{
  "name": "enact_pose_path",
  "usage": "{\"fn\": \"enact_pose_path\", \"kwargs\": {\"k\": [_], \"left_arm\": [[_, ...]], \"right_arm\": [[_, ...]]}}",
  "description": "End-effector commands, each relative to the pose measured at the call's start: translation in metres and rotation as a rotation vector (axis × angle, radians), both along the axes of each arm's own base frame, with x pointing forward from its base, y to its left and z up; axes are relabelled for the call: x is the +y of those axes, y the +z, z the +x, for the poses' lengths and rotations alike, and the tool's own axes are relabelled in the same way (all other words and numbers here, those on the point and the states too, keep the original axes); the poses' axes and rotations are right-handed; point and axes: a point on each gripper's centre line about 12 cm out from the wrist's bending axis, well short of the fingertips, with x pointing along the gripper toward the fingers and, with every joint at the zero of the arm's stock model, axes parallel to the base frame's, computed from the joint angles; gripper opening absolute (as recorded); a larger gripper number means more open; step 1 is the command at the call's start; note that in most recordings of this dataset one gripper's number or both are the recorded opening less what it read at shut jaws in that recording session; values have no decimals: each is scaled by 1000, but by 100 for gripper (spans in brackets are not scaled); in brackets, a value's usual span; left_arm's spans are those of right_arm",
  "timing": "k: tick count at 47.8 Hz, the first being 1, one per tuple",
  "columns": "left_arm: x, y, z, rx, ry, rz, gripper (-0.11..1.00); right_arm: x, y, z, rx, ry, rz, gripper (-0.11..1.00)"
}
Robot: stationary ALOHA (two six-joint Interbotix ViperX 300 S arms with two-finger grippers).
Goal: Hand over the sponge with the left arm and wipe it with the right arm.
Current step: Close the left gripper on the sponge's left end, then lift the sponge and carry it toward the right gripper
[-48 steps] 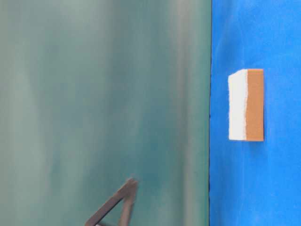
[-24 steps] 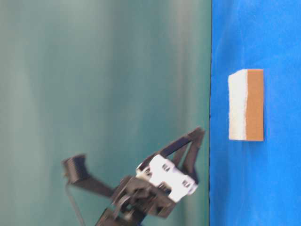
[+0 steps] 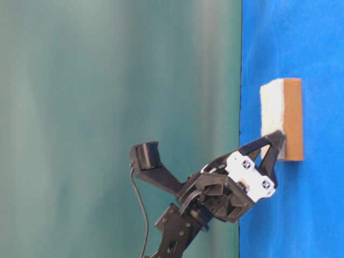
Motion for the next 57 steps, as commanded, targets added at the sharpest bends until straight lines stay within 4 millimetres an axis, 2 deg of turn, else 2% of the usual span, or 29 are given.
{"fn": "enact_pose_path", "kwargs": {"k": [1,13,26,30,38,42,50,57], "left_arm": [[2,4,3,-14,0,7,94],[4,-7,5,11,-7,13,94],[6,-7,6,33,-5,8,93],[7,-9,6,59,-3,-2,84],[7,-3,5,62,-3,-3,44],[5,5,5,50,-7,1,32],[-1,29,1,38,10,-36,28],[-19,56,-2,26,-24,-41,24]], "right_arm": [[-2,6,2,-14,-8,4,2],[-4,6,2,-14,-21,4,2],[-5,6,2,-14,-24,6,2],[-5,7,2,-15,-24,4,2],[-5,6,2,-14,-24,4,2],[-5,6,2,-12,-24,4,2],[-5,7,3,-14,-24,6,2],[-6,6,3,-12,-29,6,2]]}}
